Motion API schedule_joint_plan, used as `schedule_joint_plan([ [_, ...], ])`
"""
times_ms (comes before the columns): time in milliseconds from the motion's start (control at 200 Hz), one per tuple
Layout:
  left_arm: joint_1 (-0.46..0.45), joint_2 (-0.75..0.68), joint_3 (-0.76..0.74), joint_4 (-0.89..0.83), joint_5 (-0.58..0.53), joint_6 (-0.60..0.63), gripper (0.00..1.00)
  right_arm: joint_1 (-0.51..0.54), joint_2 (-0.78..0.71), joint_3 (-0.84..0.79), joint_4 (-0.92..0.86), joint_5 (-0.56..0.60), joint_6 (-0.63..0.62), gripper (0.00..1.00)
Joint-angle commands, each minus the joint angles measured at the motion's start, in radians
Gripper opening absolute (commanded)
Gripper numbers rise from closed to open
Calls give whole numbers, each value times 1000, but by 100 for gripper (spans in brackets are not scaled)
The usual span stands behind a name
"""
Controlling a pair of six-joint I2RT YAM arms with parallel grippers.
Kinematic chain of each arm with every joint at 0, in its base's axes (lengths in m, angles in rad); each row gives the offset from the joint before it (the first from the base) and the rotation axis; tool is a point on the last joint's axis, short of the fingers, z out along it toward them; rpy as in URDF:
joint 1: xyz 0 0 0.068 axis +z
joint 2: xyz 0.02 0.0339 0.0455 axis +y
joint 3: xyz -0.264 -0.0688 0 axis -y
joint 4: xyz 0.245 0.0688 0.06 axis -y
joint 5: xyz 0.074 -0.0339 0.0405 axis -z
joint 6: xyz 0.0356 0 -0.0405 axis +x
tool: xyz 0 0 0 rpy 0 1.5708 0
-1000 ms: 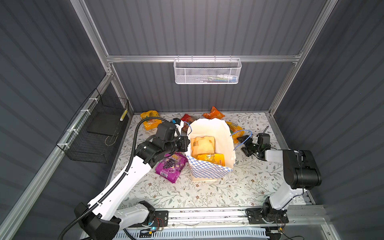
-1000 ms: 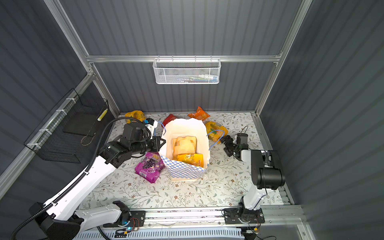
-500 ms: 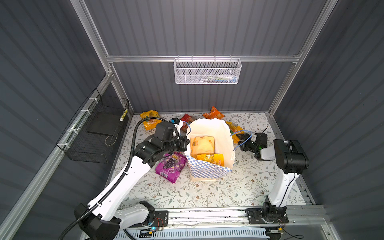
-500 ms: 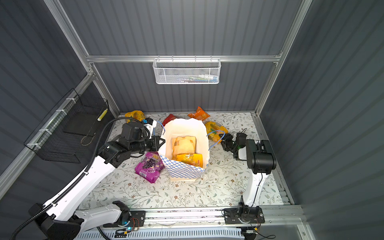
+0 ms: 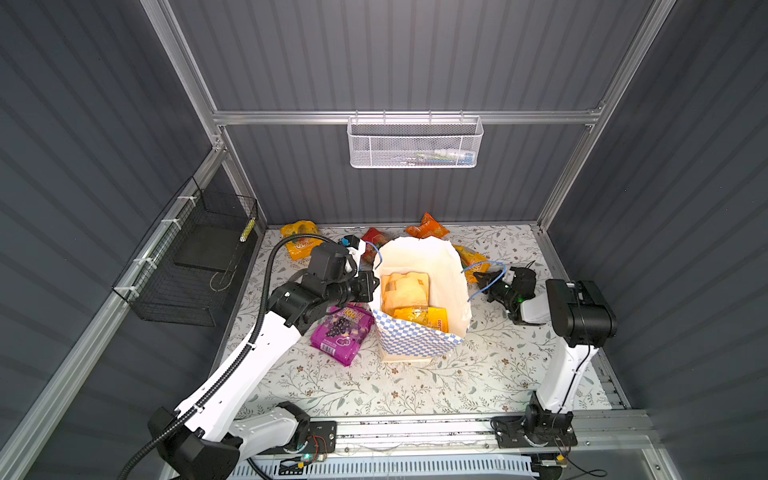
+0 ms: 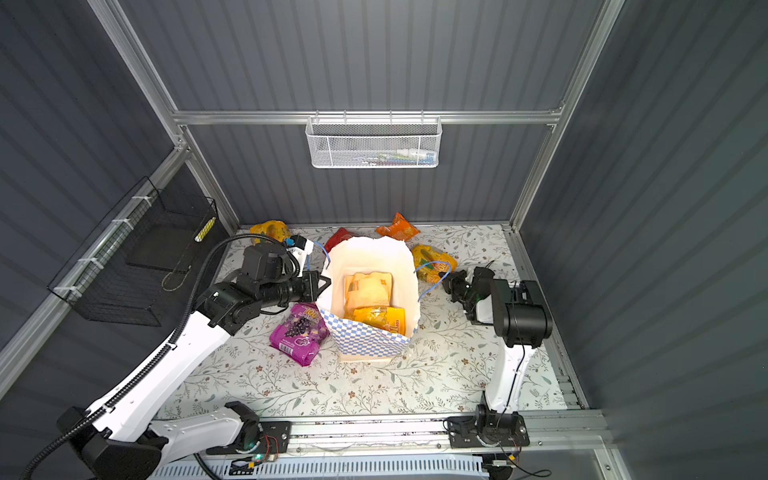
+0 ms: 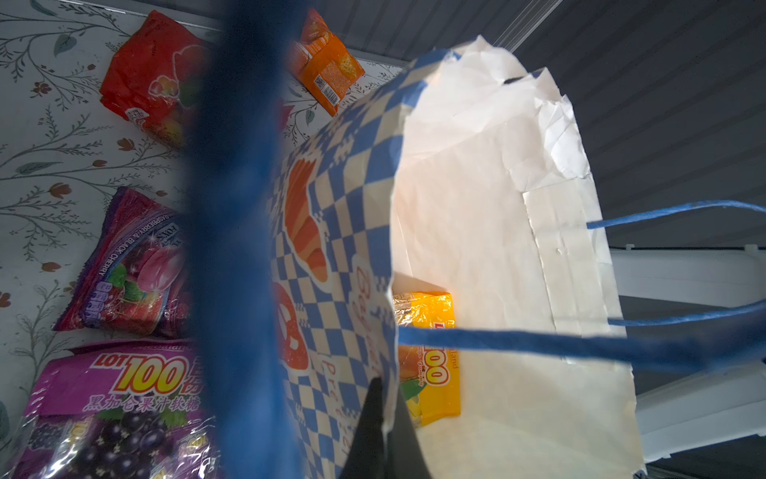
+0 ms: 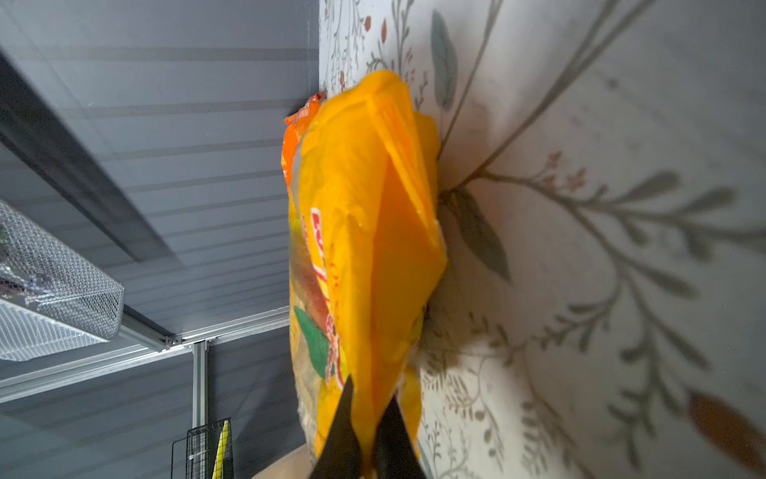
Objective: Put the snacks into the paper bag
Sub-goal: 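Grasp the yellow Lot100 bag with the right gripper and lift it, then carry the yellow bag above the paper bag with the right gripper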
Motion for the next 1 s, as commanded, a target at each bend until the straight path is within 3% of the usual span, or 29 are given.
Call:
schedule_joint_plan([
  [0, 8, -32, -2, 74, 23, 9, 0, -3, -142, -19, -25, -16, -44, 0],
  [280, 8, -40, -4, 77, 19, 10, 0, -3, -571, -20, -415, 46, -252, 0],
  [620, 9, -24, -8, 78, 20, 6, 0, 8, -1062, 167, -877, 182, -438, 0],
  [781, 12, -14, -8, 79, 26, 1, 0, 87, -1181, 307, -1013, 256, -518, 0],
  [996, 17, -20, -10, 81, 27, -1, 0, 230, -1199, 479, -1100, 351, -592, 0],
])
